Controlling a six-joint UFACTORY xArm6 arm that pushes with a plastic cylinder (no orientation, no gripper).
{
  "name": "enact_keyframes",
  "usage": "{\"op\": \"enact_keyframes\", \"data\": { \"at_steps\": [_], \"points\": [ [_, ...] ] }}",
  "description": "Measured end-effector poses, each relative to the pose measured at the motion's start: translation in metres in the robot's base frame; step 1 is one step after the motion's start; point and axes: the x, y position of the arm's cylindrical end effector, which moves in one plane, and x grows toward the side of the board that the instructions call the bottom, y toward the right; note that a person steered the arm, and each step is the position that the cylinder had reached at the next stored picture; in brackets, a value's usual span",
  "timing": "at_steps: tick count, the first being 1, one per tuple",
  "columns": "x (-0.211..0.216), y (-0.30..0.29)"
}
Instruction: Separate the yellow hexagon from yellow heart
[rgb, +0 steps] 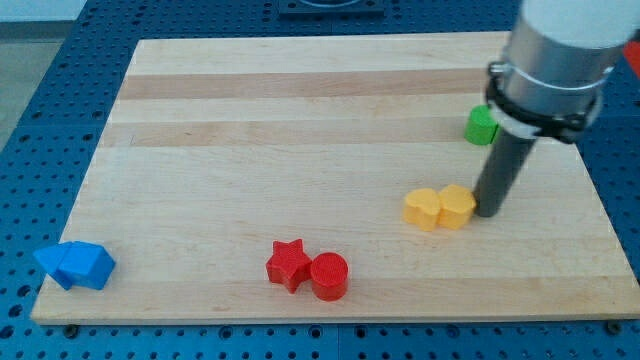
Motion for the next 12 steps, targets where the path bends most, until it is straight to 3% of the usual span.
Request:
{"op": "enact_keyframes", "data": {
  "at_steps": [1,2,3,4,5,7,8,12],
  "points": [
    [-0.001,-0.042],
    [-0.011,-0.025],
    [0.001,0.029],
    [0.034,0.034],
    [0.038,-0.016],
    [-0.063,-0.124],
    [-0.072,-0.130],
    [-0.007,-0.125]
  ]
}}
